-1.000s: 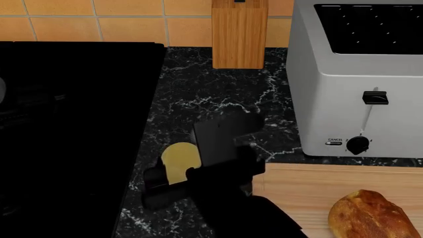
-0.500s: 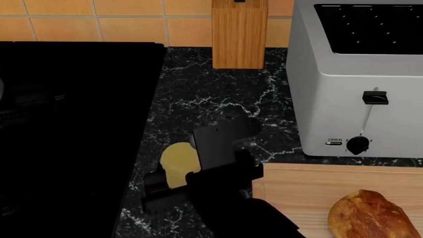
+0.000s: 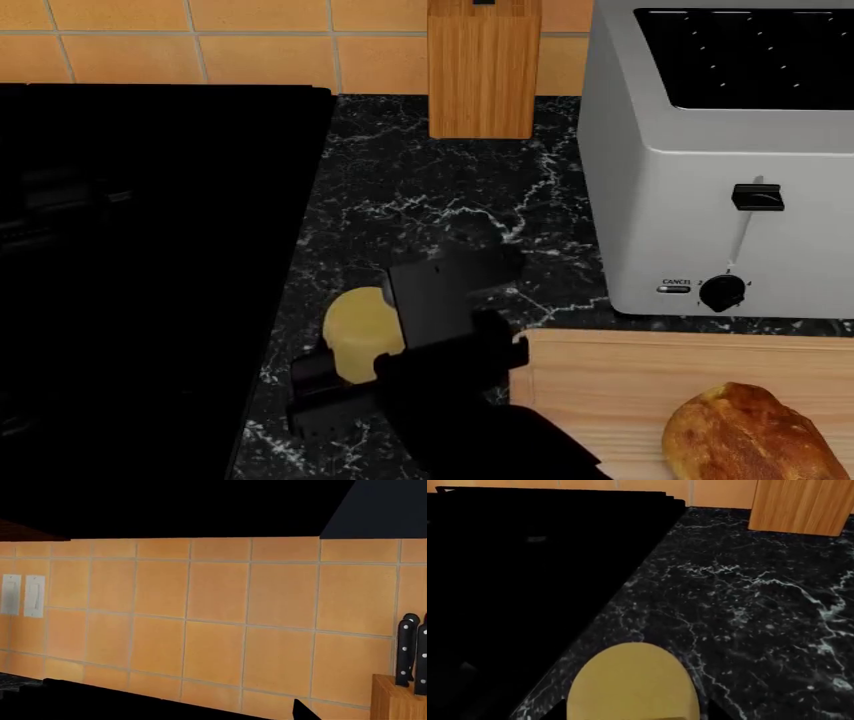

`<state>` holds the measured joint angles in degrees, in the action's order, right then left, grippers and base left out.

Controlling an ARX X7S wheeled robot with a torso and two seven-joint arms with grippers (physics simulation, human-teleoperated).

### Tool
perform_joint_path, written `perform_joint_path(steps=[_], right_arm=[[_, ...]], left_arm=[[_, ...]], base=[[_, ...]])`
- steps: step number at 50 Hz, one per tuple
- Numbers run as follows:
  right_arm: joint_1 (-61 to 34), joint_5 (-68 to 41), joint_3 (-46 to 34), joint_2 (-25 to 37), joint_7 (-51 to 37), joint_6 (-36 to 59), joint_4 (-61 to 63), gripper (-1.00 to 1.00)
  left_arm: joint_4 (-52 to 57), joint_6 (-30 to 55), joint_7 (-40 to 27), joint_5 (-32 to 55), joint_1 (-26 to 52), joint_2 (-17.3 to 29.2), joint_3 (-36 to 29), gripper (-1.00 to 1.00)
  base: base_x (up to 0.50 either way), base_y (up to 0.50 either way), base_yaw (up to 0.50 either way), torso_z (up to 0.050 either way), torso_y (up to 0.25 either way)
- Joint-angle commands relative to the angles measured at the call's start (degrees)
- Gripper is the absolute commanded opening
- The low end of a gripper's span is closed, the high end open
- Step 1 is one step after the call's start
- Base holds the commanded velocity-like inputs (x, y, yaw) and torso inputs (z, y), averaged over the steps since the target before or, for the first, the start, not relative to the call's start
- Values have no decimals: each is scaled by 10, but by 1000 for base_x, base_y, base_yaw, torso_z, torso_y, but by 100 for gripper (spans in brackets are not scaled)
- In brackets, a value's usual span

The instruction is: Pick up the wedge of cheese and place it on the slice of bread to prepare a simple cheese on bread dish.

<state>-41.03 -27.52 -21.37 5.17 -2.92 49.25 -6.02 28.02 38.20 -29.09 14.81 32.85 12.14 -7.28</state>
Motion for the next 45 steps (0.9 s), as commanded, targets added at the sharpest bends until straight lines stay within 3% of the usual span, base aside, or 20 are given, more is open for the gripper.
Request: perform_joint_path(steps=[1, 2, 15, 30, 39, 45], right_arm=[[1, -3, -8, 3, -4, -3, -4, 100], [1, -4, -8, 3, -5, -4, -4, -100], [-1, -7, -19, 11, -20, 8, 19, -100], [-1, -58, 21, 37, -86, 119, 189, -100], [0, -144, 124, 40, -165, 263, 339, -100], [-8, -251, 246, 4, -243, 405, 428, -100]], left_arm=[[-2, -4, -2, 4, 0, 2, 0, 100], [-2, -4, -2, 4, 0, 2, 0, 100], [-3, -5, -4, 9, 1, 3, -1, 100], [0, -4, -8, 13, 0, 7, -3, 100], [1, -4, -9, 16, -1, 9, -5, 100], [-3, -6, -7, 18, 1, 9, -6, 100]], base=[[0, 0, 0, 0, 0], [0, 0, 0, 0, 0], [0, 0, 0, 0, 0], [0, 0, 0, 0, 0], [0, 0, 0, 0, 0], [0, 0, 0, 0, 0]])
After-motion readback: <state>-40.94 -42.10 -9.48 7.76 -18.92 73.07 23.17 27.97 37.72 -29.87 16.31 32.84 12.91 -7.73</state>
